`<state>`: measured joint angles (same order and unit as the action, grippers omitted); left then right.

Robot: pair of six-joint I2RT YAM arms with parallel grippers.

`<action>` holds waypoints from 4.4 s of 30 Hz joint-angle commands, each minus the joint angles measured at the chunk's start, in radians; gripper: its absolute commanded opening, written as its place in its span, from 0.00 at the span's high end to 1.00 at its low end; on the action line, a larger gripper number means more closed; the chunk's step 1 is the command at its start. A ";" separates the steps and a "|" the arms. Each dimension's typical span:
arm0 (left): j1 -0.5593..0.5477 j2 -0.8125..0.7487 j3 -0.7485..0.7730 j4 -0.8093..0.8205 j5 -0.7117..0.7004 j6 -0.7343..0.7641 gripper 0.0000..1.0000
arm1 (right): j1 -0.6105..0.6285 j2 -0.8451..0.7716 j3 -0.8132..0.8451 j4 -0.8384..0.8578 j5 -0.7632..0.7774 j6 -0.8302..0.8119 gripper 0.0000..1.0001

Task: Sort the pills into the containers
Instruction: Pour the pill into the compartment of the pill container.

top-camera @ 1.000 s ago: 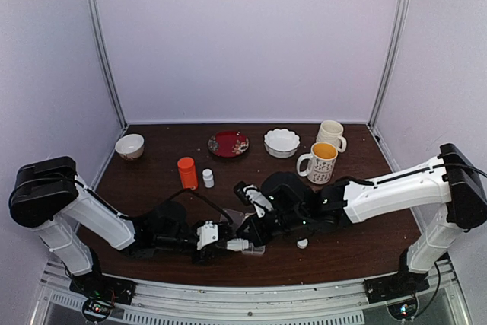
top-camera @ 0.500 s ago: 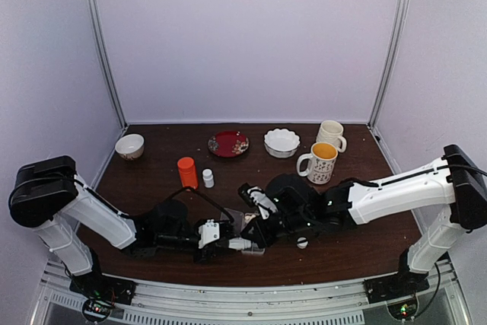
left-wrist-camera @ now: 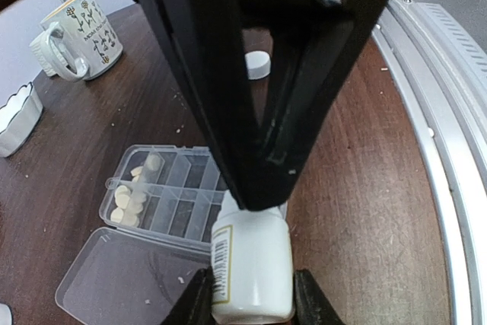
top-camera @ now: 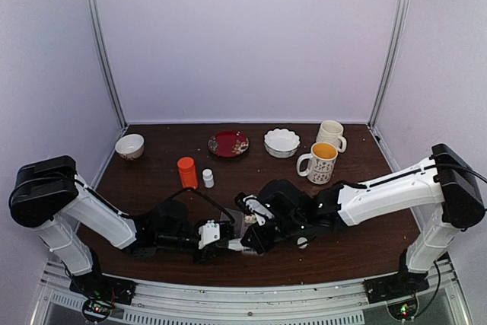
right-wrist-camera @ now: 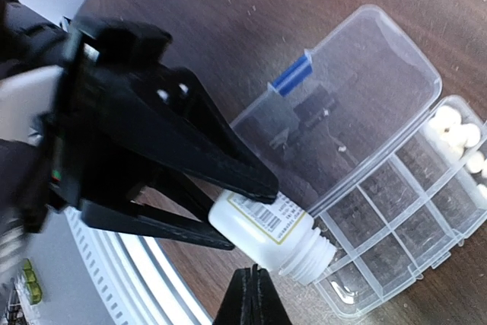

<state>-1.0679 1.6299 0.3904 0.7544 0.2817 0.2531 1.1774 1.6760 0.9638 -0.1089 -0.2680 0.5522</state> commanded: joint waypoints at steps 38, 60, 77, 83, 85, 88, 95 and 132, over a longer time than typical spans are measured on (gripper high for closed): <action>-0.006 -0.004 0.010 0.041 0.002 0.012 1.00 | -0.009 -0.056 -0.023 0.047 0.049 0.003 1.00; -0.028 -0.016 0.059 -0.018 -0.010 0.018 1.00 | -0.021 -0.142 -0.082 0.045 0.069 -0.017 1.00; -0.037 0.021 0.121 -0.080 -0.014 0.020 1.00 | -0.027 -0.184 -0.117 0.077 0.051 -0.029 1.00; -0.038 0.024 0.114 -0.073 -0.018 0.015 1.00 | -0.027 -0.178 -0.117 0.081 0.043 -0.030 1.00; -0.038 0.027 0.109 -0.063 -0.017 0.014 1.00 | -0.027 -0.174 -0.119 0.085 0.041 -0.026 1.00; -0.038 0.034 0.106 -0.051 -0.017 0.012 1.00 | -0.027 -0.170 -0.116 0.086 0.041 -0.025 1.00; -0.037 0.041 0.095 -0.030 -0.017 0.012 1.00 | -0.026 -0.148 -0.107 0.089 0.030 -0.013 1.00; -0.036 0.059 0.070 0.026 -0.008 0.018 1.00 | 0.000 -0.108 -0.053 -0.012 0.077 0.004 1.00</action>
<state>-1.1007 1.6829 0.4644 0.7166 0.2661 0.2611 1.1721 1.6394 0.8951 -0.1097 -0.2325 0.5537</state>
